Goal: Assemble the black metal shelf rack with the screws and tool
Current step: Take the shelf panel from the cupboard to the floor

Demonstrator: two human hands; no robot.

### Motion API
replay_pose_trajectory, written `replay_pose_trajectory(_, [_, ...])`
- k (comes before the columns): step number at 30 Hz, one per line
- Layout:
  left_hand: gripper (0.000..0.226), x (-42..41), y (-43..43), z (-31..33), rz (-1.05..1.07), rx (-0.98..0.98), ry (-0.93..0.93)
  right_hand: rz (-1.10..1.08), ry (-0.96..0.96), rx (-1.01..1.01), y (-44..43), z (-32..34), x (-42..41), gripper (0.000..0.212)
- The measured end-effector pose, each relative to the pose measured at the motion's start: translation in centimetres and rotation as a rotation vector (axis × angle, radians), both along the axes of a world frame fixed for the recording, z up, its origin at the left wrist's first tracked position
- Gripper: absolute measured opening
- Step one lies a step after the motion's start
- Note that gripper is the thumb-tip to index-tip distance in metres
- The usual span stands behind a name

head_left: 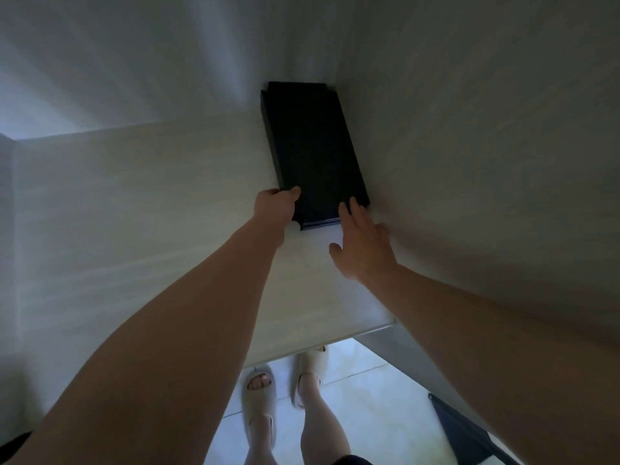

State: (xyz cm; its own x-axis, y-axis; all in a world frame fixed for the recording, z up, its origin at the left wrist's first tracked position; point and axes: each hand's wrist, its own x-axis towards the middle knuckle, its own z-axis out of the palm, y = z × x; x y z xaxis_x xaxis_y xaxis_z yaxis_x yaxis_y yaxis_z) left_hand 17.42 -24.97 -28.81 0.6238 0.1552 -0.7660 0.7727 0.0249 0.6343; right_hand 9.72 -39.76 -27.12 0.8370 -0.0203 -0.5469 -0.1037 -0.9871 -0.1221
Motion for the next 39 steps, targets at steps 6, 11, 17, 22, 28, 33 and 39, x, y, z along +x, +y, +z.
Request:
replay_pose_trajectory(6, [0.04,-2.1,1.9,1.4,-0.022,-0.144,0.018,0.021,0.045,0.009,-0.1,2.3,-1.1,0.073])
replay_pose_trajectory(11, [0.018,-6.1,4.4,3.9,0.003,-0.236,0.018,-0.161,-0.025,0.239,0.4,5.2,-3.8,0.07])
replay_pose_trajectory(17, [0.015,-12.6,8.9,7.1,0.009,-0.377,0.067,-0.487,-0.115,0.533,1.4,8.5,-8.9,0.071])
replay_pose_trajectory(22, [0.021,-18.2,12.5,9.2,-0.041,-0.452,0.106,-0.755,-0.104,0.645,2.5,10.0,-14.8,0.071])
replay_pose_trajectory(28, [0.024,-24.2,14.8,9.7,-0.247,-0.484,0.167,-1.127,0.038,0.86,4.2,11.0,-22.0,0.061])
replay_pose_trajectory(33, [0.035,-28.6,14.8,9.7,-0.353,-0.482,0.236,-1.264,0.092,1.033,5.1,10.8,-28.4,0.028])
replay_pose_trajectory(39, [0.048,-34.2,15.0,9.1,-0.394,-0.532,0.384,-1.298,0.105,1.04,4.9,10.4,-34.5,0.03])
